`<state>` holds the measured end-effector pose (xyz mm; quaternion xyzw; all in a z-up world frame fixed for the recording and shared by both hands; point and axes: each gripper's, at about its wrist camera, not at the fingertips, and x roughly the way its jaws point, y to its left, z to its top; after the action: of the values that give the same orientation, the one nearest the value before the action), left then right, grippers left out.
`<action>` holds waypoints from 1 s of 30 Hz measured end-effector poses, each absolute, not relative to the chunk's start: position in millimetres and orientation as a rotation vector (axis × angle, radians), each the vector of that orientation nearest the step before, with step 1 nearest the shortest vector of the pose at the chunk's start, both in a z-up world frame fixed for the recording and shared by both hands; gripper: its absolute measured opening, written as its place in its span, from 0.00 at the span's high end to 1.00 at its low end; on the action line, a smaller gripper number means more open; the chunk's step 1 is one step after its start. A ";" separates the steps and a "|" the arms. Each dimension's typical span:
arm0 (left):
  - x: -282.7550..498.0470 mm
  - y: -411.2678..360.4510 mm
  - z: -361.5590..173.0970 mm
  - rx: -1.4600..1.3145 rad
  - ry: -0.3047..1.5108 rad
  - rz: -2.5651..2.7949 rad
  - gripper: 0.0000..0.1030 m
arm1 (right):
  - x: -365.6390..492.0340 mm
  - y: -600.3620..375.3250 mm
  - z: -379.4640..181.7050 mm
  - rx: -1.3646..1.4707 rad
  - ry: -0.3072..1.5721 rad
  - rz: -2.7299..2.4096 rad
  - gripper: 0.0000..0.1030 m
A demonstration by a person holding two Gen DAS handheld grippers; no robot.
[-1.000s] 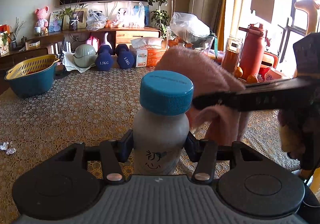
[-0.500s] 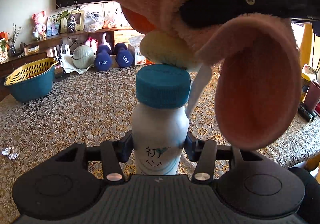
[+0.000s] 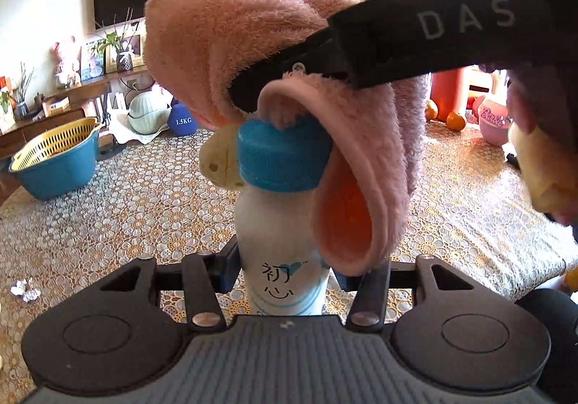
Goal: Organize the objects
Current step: 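Rub the towel over the blue cap with the right tool while the left tool holds the bottle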
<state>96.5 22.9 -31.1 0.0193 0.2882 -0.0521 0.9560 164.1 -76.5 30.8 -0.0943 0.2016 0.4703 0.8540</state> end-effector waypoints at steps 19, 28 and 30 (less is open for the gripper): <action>94.5 30.6 -37.6 -0.027 0.551 -0.107 0.51 | 204.2 -103.4 3.1 -0.019 0.601 0.861 0.78; 98.0 30.2 -55.6 -0.032 0.584 -0.097 0.50 | 165.8 -110.6 48.3 -0.078 0.423 0.912 0.78; 98.0 30.4 -59.0 -0.033 0.586 -0.097 0.50 | 158.1 -104.3 59.0 -0.093 0.387 0.938 0.78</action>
<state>98.0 30.4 -59.0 -0.0162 0.2888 -0.0478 0.9561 158.1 -104.3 59.0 -0.0443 0.1851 0.4490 0.8730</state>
